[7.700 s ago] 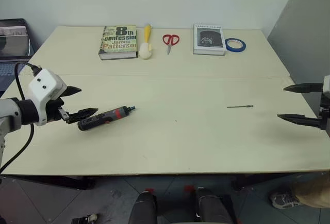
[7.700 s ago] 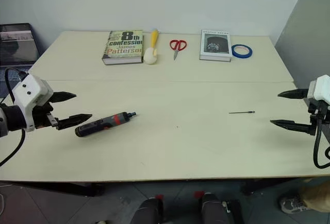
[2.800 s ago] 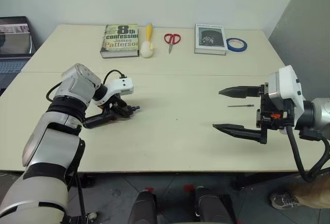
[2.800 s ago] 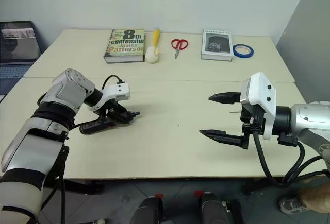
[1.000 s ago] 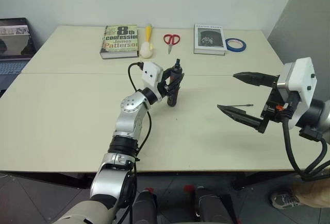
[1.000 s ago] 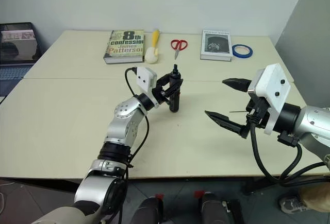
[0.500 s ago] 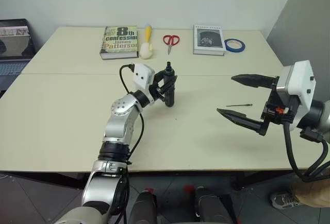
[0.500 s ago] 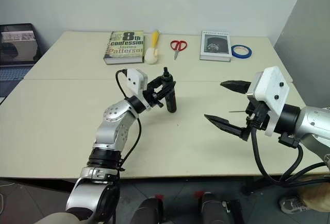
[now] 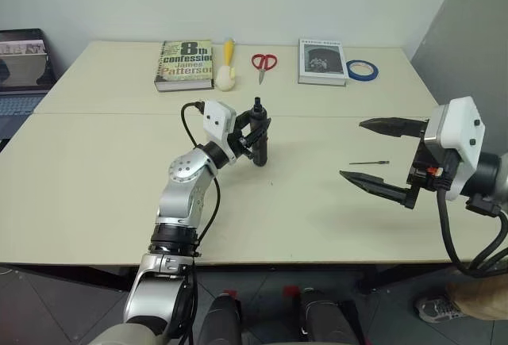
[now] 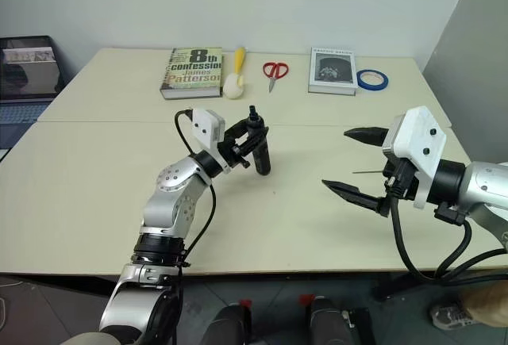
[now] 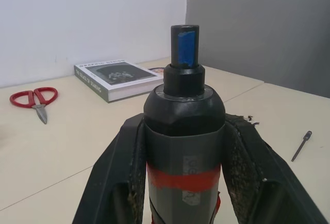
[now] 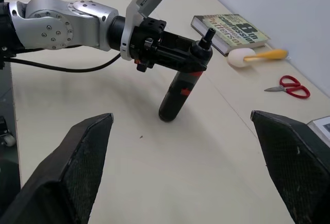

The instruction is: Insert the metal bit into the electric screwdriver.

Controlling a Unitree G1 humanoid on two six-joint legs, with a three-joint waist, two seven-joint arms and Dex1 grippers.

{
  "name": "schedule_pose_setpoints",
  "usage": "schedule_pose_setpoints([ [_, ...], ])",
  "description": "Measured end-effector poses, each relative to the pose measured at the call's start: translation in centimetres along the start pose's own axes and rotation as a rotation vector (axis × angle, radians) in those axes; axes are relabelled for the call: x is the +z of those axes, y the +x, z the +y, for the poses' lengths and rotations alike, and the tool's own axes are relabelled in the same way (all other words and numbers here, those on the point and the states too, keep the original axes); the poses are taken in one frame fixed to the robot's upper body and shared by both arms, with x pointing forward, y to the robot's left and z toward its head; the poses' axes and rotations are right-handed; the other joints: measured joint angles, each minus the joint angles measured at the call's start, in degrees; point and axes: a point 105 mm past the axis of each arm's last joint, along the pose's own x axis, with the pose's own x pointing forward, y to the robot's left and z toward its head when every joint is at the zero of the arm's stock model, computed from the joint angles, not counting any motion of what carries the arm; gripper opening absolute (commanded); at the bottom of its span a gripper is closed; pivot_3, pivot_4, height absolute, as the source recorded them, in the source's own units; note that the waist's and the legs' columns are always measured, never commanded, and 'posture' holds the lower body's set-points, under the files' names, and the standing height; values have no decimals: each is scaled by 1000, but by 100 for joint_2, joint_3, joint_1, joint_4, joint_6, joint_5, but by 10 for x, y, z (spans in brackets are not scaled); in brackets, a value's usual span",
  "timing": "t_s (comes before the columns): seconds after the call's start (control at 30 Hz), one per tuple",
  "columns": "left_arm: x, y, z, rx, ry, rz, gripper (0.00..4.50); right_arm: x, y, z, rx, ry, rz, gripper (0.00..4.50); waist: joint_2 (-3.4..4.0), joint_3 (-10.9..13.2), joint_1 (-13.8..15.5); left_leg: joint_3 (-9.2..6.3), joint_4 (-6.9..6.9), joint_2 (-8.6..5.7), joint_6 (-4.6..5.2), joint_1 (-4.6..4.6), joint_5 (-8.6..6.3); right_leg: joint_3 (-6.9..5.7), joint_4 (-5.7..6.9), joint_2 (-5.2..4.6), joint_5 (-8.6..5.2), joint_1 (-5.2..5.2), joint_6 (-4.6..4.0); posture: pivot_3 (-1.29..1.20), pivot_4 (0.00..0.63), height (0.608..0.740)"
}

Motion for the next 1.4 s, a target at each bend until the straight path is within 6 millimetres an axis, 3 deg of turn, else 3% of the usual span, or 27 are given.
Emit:
schedule_pose_setpoints([
  [0.27, -1, 7, -12, -14, 0, -19, 1653, -19, -6, -24, -3, -46, 158, 4500, 0, 1, 9, 3, 1, -1, 0, 0, 0, 0, -11, -2, -3, 5, -6, 0, 150, 740],
  [0.5, 6, 21, -44, -54, -8, -105, 1653, -70, -21, -66, 106, -61, 457, 4500, 7, 4, -9, 18, -10, 0, 0, -2, 0, 7, -69, -6, 11, 14, 0, 0, 150, 740],
  [0.7, 5, 21, -65, -93, -13, -138, 1653, -110, 5, -89, 258, -65, 593, 4500, 17, 9, -93, 18, -27, 0, 0, 2, 0, 7, -70, -5, 29, 12, 31, 0, 150, 740],
  [0.93, 5, 6, -57, -9, 13, -148, 1653, -157, 26, -99, 353, -62, 762, 4500, 26, 15, -97, 20, -31, -1, -1, -1, 0, 8, -74, -7, 32, 10, 27, 0, 150, 740],
  [1.13, 2, -9, -54, 9, 40, -117, 1653, -167, 32, -108, 340, -79, 791, 4500, 29, 16, -76, 18, -32, -1, -1, 0, 0, 7, -73, -7, 46, 11, 4, 0, 150, 740],
  [1.4, 0, -13, -55, 18, 40, -92, 1653, -179, 33, -108, 347, -66, 853, 4500, 31, 17, -77, 18, -31, -1, -1, 2, 0, 7, -66, -6, 47, 11, 5, 0, 150, 740],
])
